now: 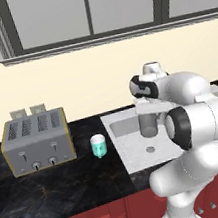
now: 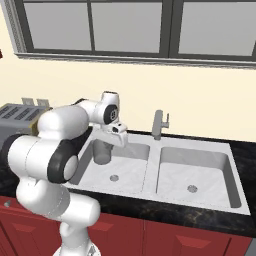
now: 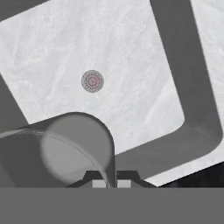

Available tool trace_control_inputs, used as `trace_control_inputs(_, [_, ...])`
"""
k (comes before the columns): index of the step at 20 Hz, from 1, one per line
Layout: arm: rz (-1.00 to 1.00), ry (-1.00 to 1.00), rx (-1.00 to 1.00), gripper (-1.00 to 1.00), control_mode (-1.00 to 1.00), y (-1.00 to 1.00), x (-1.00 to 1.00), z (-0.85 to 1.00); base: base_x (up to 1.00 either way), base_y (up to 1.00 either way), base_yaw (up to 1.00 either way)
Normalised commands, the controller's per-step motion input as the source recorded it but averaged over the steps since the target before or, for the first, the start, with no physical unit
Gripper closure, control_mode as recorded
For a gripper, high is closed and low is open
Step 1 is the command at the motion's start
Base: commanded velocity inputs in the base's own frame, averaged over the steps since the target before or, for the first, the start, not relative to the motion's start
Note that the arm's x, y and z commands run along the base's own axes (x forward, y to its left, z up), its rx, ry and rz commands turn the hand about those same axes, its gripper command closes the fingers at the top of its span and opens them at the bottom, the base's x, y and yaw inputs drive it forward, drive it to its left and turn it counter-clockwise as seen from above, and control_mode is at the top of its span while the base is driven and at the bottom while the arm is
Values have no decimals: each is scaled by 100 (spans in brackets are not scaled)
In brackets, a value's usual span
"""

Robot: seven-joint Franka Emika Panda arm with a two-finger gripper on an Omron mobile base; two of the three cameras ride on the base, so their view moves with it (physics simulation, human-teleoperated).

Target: Move any existing items from the left basin to the right basin for drying. Then move the mug from the counter to the left basin of the sink for washing.

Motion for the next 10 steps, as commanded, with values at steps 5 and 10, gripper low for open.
trace_control_inputs(5, [-10,1,0,100,-100,-2,-35,12,0,0,0])
trace_control_inputs(10, [-10,0,0,100,-100,-14,-30,2,0,0,0])
